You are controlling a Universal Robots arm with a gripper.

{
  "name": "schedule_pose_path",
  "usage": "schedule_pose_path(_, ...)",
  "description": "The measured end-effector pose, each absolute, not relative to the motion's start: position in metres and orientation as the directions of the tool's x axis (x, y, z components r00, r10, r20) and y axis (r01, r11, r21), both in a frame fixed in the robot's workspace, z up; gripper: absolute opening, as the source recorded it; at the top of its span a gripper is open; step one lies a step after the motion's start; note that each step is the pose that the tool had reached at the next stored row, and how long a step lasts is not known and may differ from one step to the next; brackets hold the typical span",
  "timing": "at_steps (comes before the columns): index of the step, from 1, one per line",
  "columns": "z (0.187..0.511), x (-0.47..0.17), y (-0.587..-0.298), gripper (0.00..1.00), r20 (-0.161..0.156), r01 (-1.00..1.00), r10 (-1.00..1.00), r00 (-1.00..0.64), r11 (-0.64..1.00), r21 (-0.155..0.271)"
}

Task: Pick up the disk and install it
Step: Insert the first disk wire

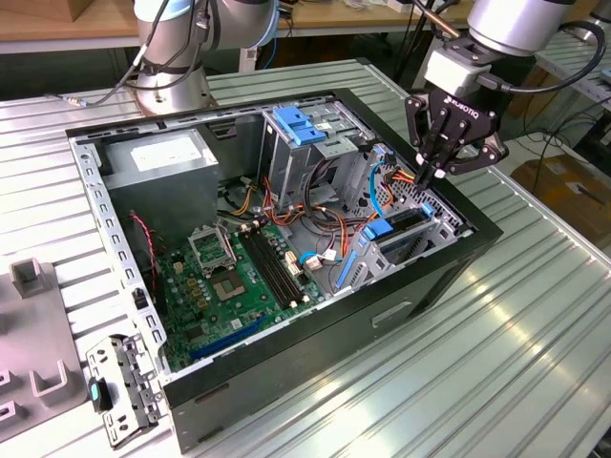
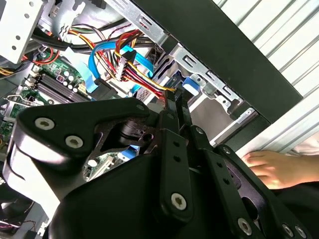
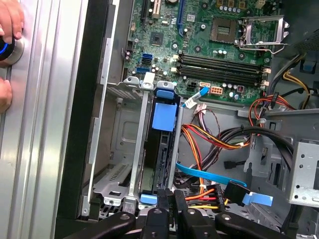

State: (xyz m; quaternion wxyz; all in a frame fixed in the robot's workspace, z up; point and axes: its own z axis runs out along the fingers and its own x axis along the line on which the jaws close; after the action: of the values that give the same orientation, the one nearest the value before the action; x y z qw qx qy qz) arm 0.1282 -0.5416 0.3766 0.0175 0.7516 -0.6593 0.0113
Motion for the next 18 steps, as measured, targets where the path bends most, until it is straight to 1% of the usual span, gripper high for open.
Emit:
schedule_pose_path(7, 0.3766, 0.1282, -0.5416, 0.16, 0.04, -0.992, -0.991, 0.13, -0.129, 0.011)
schedule_pose_path(18, 0.376, 0.1282, -0.5416, 0.16, 0.04, -0.998, -0.997, -0.069, 0.069, 0.011)
